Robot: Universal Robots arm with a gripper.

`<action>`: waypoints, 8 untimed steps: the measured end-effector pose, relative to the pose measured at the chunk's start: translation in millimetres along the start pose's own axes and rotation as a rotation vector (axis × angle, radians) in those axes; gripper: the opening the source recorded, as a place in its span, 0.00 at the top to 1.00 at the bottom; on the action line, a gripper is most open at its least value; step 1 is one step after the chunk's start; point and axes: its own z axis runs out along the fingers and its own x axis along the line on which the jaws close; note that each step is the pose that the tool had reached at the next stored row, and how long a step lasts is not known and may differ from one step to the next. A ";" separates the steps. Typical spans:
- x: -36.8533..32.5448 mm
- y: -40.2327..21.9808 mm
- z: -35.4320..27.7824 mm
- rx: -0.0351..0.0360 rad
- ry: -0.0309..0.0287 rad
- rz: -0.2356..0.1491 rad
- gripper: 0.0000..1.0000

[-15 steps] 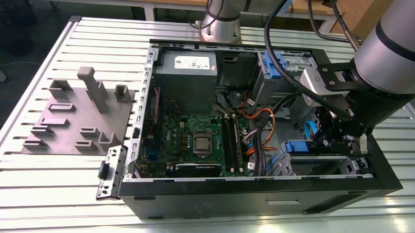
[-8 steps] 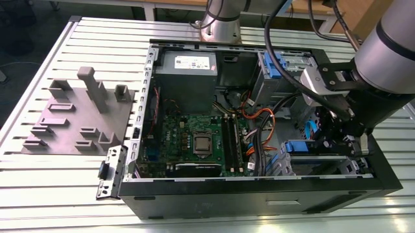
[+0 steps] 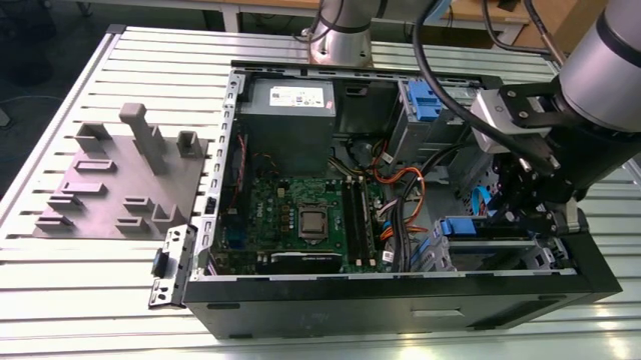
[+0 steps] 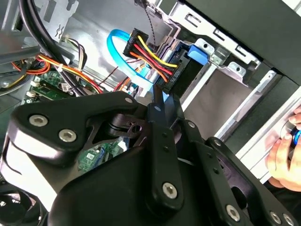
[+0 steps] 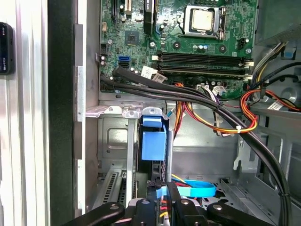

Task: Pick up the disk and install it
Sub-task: 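Insert the second disk wire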

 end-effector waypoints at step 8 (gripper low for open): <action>-0.1 -0.2 -1.7 -0.0006 -0.0001 0.000 0.76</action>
